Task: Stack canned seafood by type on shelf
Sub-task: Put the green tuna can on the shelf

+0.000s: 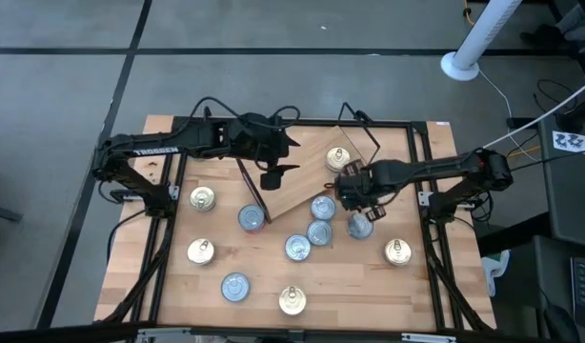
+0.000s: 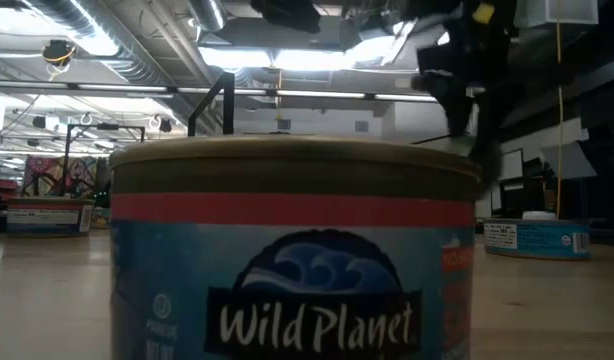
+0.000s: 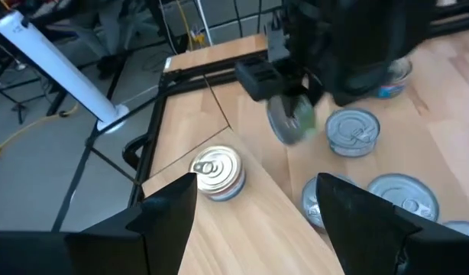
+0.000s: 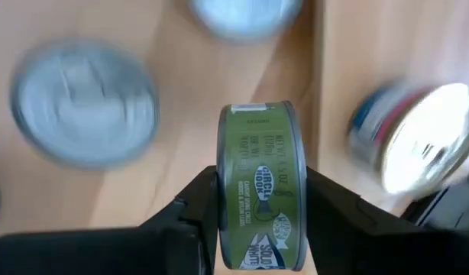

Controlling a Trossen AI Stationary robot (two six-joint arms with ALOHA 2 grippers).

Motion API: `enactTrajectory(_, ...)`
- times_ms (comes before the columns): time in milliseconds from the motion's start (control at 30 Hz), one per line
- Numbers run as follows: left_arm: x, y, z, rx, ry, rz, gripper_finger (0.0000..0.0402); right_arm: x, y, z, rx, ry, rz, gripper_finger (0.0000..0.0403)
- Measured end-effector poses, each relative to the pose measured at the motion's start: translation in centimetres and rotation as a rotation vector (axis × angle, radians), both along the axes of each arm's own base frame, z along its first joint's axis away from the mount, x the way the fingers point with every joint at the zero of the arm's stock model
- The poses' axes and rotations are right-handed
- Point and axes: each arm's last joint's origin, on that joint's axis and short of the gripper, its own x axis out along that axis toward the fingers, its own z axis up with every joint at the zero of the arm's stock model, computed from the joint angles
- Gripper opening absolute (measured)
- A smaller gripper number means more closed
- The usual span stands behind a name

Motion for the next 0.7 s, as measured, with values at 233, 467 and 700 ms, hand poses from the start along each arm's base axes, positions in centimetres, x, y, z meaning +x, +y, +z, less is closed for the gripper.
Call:
enactTrajectory(233,-1.1,-1.6,1.3,-0.056,-0.045,-0.01,0.0265,2.4,1.0,0.2,-0.129,-0.25,0.071,0.0141)
enactTrajectory(467,-1.4,-3.4,0.7,-0.048,0.032,-0.076,0.0265,4.6,0.3,0.4,-0.3,-0.385,0.102,0.0142)
enactTrajectory(700,-1.5,-4.7,0.4,-0.03,0.079,-0.127,0.0265,6.6,-0.3,-2.3,-0.351,-0.345,0.1,0.0142)
